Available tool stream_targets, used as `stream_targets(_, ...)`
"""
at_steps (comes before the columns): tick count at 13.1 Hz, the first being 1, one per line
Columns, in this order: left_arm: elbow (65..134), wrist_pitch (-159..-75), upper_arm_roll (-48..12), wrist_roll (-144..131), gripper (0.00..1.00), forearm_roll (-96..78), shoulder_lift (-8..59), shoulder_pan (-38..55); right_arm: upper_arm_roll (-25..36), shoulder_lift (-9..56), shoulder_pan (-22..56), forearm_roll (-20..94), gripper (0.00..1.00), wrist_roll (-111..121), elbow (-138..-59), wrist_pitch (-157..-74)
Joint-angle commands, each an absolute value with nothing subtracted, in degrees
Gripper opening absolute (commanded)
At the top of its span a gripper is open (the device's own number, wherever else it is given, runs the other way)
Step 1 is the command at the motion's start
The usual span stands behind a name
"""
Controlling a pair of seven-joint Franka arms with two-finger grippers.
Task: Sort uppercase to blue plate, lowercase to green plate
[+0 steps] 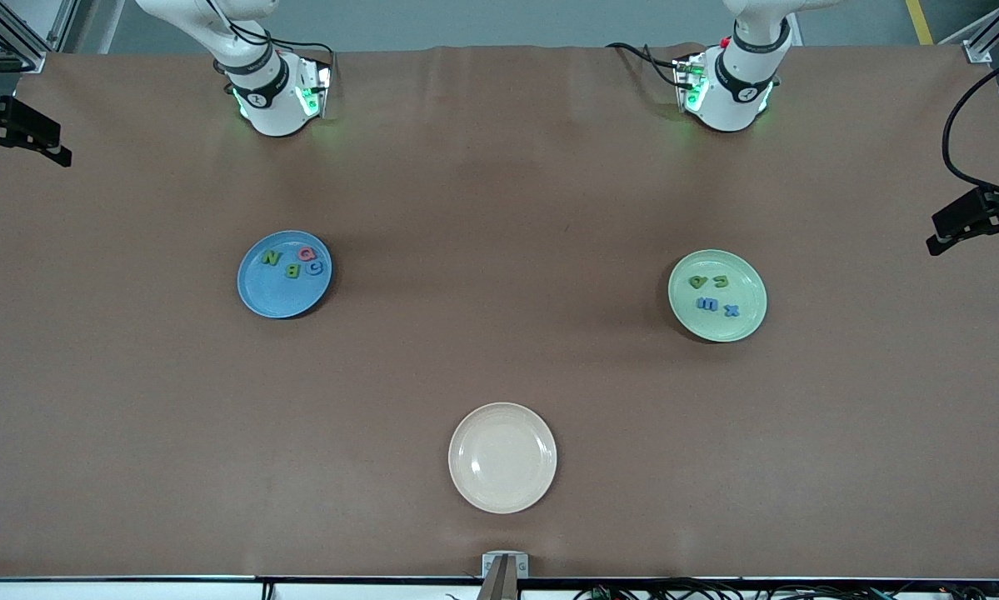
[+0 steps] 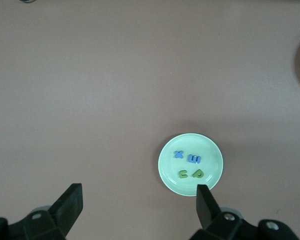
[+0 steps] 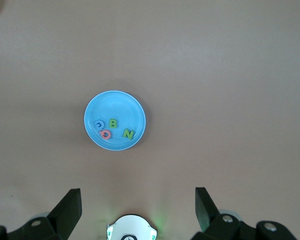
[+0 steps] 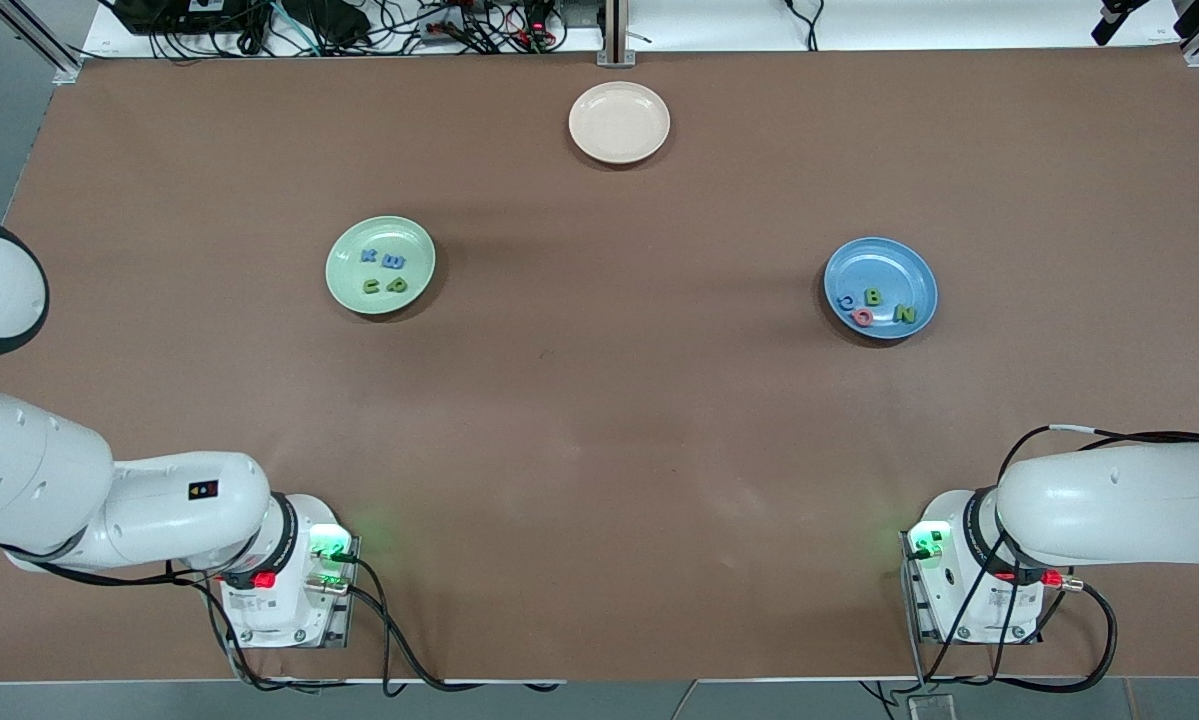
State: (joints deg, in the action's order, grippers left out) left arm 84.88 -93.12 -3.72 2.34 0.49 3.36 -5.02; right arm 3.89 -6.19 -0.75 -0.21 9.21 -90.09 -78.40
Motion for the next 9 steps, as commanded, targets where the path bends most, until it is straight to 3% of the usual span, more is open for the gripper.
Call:
stream_targets(1,84.6,-92.0,0.9,2.4,1.0,0.2,2.8,-0.7,4.5,-7.9,-0.8,0.2,1.0,9.2,-92.5,-79.2)
stream_targets(4,84.6,-92.0,3.9,2.5,1.0,-0.2,2.8,1.7,4.5,-7.4,-0.9,0.8,1.0,9.1,-91.2,-79.2)
stream_targets(9,84.9,-91.7,4.1,2.3,1.0,-0.2,2.6,2.5,4.5,-4.9,-1.0,0.8,1.0,8.8,-88.2,-78.9)
